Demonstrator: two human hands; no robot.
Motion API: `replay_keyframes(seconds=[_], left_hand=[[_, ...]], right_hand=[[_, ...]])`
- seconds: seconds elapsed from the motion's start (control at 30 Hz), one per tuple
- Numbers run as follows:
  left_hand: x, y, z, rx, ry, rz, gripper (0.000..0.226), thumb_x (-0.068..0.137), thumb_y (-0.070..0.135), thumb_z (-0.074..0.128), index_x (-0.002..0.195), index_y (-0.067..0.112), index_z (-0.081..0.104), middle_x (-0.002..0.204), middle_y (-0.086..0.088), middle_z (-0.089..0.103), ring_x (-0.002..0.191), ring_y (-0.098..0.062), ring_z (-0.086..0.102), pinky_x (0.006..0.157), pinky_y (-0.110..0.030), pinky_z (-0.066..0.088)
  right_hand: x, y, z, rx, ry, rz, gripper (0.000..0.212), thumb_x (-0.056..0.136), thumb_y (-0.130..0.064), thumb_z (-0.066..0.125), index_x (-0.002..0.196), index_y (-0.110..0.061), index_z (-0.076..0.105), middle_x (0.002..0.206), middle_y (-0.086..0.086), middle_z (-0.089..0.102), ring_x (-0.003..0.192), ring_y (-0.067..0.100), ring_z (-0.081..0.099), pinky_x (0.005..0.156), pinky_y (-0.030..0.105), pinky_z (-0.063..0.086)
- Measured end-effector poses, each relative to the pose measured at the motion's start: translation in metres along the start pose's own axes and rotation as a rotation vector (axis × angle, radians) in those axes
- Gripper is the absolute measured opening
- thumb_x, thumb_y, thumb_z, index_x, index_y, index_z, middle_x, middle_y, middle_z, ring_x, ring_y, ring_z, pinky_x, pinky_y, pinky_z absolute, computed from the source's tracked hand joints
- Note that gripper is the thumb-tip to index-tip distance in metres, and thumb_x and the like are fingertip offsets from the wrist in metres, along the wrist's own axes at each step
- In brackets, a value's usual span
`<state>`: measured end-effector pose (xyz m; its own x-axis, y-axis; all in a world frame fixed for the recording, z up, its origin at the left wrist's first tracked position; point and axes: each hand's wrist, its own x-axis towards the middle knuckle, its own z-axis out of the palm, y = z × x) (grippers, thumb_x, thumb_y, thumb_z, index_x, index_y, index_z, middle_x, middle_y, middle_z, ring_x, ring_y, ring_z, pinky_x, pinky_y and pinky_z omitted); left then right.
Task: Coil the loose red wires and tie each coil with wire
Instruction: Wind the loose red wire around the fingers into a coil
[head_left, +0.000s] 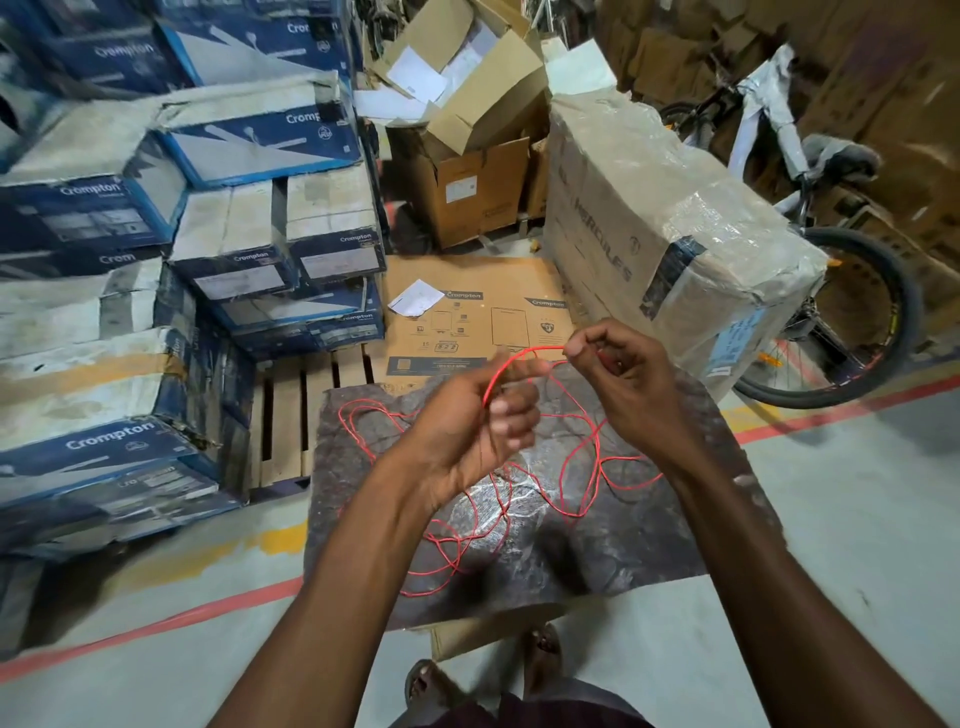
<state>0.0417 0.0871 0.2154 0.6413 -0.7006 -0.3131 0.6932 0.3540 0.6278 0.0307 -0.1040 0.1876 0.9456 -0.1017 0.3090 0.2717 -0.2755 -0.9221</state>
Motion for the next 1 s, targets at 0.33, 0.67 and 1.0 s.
replay_keyframes(seconds=[0.33, 0.67, 1.0], left_hand=[[-0.039, 0.023, 0.006, 0.472, -0.050, 0.109, 0.030, 0.107, 0.024, 0.041, 0.079, 0.014, 0.045, 0.060, 0.005, 0.036, 0.049, -0.008, 0.028, 0.050, -0.022, 0.027], [-0.072, 0.074, 0.024, -0.141, -0.333, 0.252, 0.018, 0.096, 0.021, 0.034, 0.080, 0.020, 0.041, 0.057, 0.008, 0.017, 0.052, -0.011, 0.014, 0.055, -0.028, 0.014], [-0.053, 0.093, 0.019, -0.334, -0.144, 0.430, 0.019, 0.088, 0.012, 0.041, 0.071, 0.017, 0.045, 0.085, 0.000, 0.071, 0.088, -0.020, 0.073, 0.071, -0.026, 0.048]], right_hand=[[0.010, -0.010, 0.005, 0.061, -0.070, -0.015, 0.025, 0.094, -0.045, 0.068, 0.087, -0.021, 0.069, 0.068, 0.034, 0.050, 0.057, 0.036, 0.039, 0.052, 0.050, 0.031], [-0.021, 0.002, 0.028, 0.214, -0.101, 0.121, 0.021, 0.102, -0.026, 0.052, 0.086, -0.024, 0.067, 0.071, 0.007, 0.048, 0.057, 0.006, 0.036, 0.052, 0.023, 0.031], [-0.086, 0.039, 0.068, 0.072, -0.116, 0.197, 0.029, 0.099, -0.053, 0.048, 0.080, -0.031, 0.049, 0.063, -0.013, 0.037, 0.057, 0.011, 0.032, 0.054, 0.035, 0.027]])
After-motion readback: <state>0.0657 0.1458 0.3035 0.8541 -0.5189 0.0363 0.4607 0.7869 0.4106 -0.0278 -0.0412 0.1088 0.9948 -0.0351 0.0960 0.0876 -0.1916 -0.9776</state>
